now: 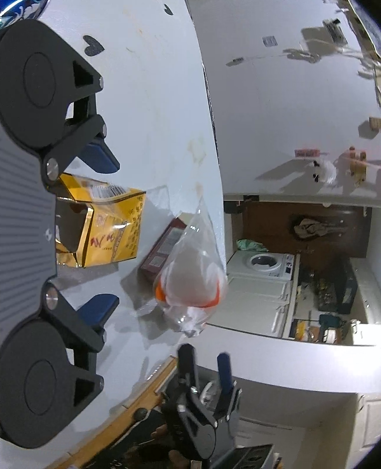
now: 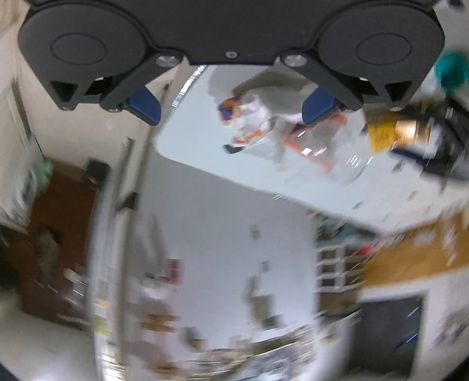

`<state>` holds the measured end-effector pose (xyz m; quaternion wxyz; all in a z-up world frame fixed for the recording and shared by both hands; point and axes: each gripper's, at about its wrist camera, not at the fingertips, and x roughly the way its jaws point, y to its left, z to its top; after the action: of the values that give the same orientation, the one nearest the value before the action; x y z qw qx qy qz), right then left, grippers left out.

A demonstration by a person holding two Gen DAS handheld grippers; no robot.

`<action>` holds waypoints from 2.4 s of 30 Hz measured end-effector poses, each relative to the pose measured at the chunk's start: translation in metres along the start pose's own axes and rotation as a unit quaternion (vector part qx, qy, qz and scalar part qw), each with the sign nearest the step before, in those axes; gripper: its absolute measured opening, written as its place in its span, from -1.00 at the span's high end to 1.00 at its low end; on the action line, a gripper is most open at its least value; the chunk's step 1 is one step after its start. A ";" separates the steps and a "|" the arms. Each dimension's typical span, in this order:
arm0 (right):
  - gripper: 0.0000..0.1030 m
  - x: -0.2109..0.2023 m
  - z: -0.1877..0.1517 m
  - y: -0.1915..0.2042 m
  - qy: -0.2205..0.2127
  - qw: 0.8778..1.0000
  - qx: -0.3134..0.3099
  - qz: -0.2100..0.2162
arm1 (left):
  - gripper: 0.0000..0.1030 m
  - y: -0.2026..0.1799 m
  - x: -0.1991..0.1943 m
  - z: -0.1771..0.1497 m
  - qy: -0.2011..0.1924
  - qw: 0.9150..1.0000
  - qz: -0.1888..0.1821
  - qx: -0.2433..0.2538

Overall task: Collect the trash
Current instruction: 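Grasp the yellow snack box with left tool while right tool grasps white plastic bag, then carry the yellow box and white bag with both tools over the bin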

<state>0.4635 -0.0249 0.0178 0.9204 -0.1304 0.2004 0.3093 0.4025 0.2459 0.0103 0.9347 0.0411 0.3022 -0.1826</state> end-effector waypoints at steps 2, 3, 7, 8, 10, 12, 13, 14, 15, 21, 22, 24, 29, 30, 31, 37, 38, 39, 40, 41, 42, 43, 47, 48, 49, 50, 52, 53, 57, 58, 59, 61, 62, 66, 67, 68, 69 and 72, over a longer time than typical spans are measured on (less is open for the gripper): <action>-1.00 0.008 0.002 0.005 0.018 0.999 -0.033 0.016 | -0.69 -0.001 0.002 0.000 0.005 1.000 0.003 0.004; -1.00 0.014 0.002 0.008 0.031 0.998 -0.047 0.018 | -0.68 -0.002 0.003 0.001 0.009 1.000 0.007 0.005; -1.00 0.035 0.007 0.011 0.064 0.994 -0.080 0.022 | -0.59 -0.001 0.008 0.002 0.024 1.000 0.016 0.008; -1.00 0.039 0.009 0.008 0.065 0.995 -0.075 0.029 | -0.57 0.000 0.009 0.002 0.026 1.000 0.016 0.007; -1.00 0.045 0.012 0.003 0.065 0.995 -0.061 0.046 | -0.50 0.002 0.009 0.001 0.026 0.999 0.018 0.002; -0.99 0.052 0.015 0.000 0.072 0.994 -0.055 0.064 | -0.43 0.003 0.008 0.001 0.025 0.999 0.021 -0.001; -0.93 0.055 0.016 0.001 0.076 0.993 -0.059 0.071 | -0.35 0.002 0.007 0.001 0.025 0.999 0.021 -0.001; -0.86 0.059 0.017 0.001 0.080 0.992 -0.063 0.076 | -0.31 0.002 0.006 0.001 0.025 0.999 0.020 -0.001; -0.70 0.062 0.017 0.002 0.088 0.991 -0.067 0.077 | -0.22 0.002 0.005 0.001 0.025 0.999 0.020 0.000; 0.02 0.058 0.016 -0.001 0.063 0.996 -0.028 0.058 | -0.13 -0.001 0.001 -0.001 0.023 0.999 0.029 -0.006; 0.06 0.056 0.015 0.000 0.063 0.996 -0.026 0.053 | -0.12 -0.001 0.001 -0.001 0.021 0.999 0.033 -0.010; 0.14 0.051 0.012 0.004 0.058 0.997 -0.020 0.041 | -0.11 -0.003 0.000 -0.002 0.019 0.999 0.041 -0.018; 0.29 0.036 0.004 0.012 0.046 0.999 0.005 0.020 | -0.10 -0.007 -0.006 -0.005 0.013 0.997 0.064 -0.040; 0.32 0.032 0.003 0.014 0.045 0.999 0.012 0.014 | -0.10 -0.008 -0.008 -0.005 0.011 0.996 0.071 -0.044; 0.34 0.030 0.002 0.015 0.045 0.999 0.017 0.010 | -0.10 -0.008 -0.011 -0.005 0.008 0.996 0.077 -0.048; 0.39 0.006 -0.001 0.023 0.029 0.998 0.048 -0.010 | -0.10 -0.017 -0.028 -0.001 -0.015 0.993 0.099 -0.063; 0.39 0.003 -0.002 0.024 0.026 0.998 0.052 -0.010 | -0.10 -0.020 -0.031 -0.001 -0.018 0.993 0.102 -0.064; 0.39 -0.002 -0.002 0.026 0.021 0.998 0.057 -0.010 | -0.10 -0.022 -0.034 0.000 -0.022 0.992 0.103 -0.066; 0.39 -0.006 -0.003 0.028 0.018 0.998 0.060 -0.010 | -0.10 -0.024 -0.036 0.001 -0.024 0.992 0.105 -0.069; 0.39 -0.010 -0.003 0.030 0.016 0.998 0.064 -0.011 | -0.10 -0.026 -0.038 0.001 -0.027 0.991 0.109 -0.072; 0.39 -0.015 -0.004 0.032 0.013 0.998 0.066 -0.014 | -0.10 -0.030 -0.040 0.001 -0.029 0.990 0.114 -0.075; 0.39 -0.018 -0.004 0.035 0.011 0.997 0.068 -0.017 | -0.10 -0.034 -0.042 0.001 -0.031 0.989 0.121 -0.075; 0.39 -0.033 -0.007 0.042 0.005 0.996 0.082 -0.028 | -0.10 -0.048 -0.046 0.000 -0.033 0.988 0.132 -0.075; 0.39 -0.037 -0.009 0.045 0.005 0.996 0.083 -0.032 | -0.10 -0.052 -0.047 -0.001 -0.033 0.988 0.134 -0.076; 0.39 -0.040 -0.010 0.047 0.006 0.996 0.082 -0.036 | -0.10 -0.055 -0.049 -0.003 -0.033 0.987 0.133 -0.077; 0.39 -0.045 -0.011 0.049 0.005 0.996 0.083 -0.039 | -0.10 -0.058 -0.050 -0.004 -0.035 0.987 0.133 -0.080; 0.39 -0.053 -0.013 0.051 0.003 0.995 0.088 -0.044 | -0.10 -0.065 -0.055 -0.005 -0.040 0.986 0.139 -0.082; 0.39 -0.058 -0.015 0.052 -0.001 0.995 0.090 -0.048 | -0.10 -0.068 -0.057 -0.006 -0.043 0.985 0.143 -0.081; 0.39 -0.075 -0.019 0.054 -0.005 0.994 0.095 -0.062 | -0.10 -0.082 -0.065 -0.008 -0.048 0.985 0.148 -0.073; 0.39 -0.078 -0.021 0.054 -0.005 0.993 0.096 -0.065 | -0.10 -0.084 -0.067 -0.008 -0.050 0.985 0.148 -0.073; 0.39 -0.082 -0.021 0.054 -0.006 0.993 0.096 -0.068 | -0.10 -0.087 -0.069 -0.008 -0.054 0.985 0.145 -0.075; 0.39 -0.090 -0.025 0.055 -0.006 0.992 0.097 -0.075 | -0.10 -0.094 -0.074 -0.009 -0.059 0.985 0.142 -0.077; 0.39 -0.093 -0.026 0.055 -0.006 0.992 0.099 -0.078 | -0.10 -0.098 -0.076 -0.010 -0.061 0.985 0.141 -0.077; 0.39 -0.110 -0.030 0.054 -0.010 0.990 0.108 -0.087 | -0.10 -0.114 -0.079 -0.017 -0.059 0.986 0.138 -0.073; 0.39 -0.115 -0.032 0.053 -0.012 0.990 0.111 -0.088 | -0.10 -0.119 -0.079 -0.019 -0.058 0.986 0.139 -0.073; 0.39 -0.120 -0.033 0.052 -0.014 0.989 0.114 -0.092 | -0.10 -0.123 -0.080 -0.020 -0.058 0.986 0.139 -0.073; 0.39 -0.125 -0.034 0.052 -0.015 0.989 0.116 -0.094 | -0.10 -0.126 -0.081 -0.020 -0.058 0.986 0.139 -0.074; 0.39 -0.141 -0.038 0.050 -0.019 0.987 0.122 -0.103 | -0.10 -0.139 -0.086 -0.021 -0.061 0.985 0.141 -0.072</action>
<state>0.3189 -0.0731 0.0412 0.9599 -0.0312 0.2047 0.1888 0.2752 0.1484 0.0476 0.9682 0.0045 0.2483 -0.0288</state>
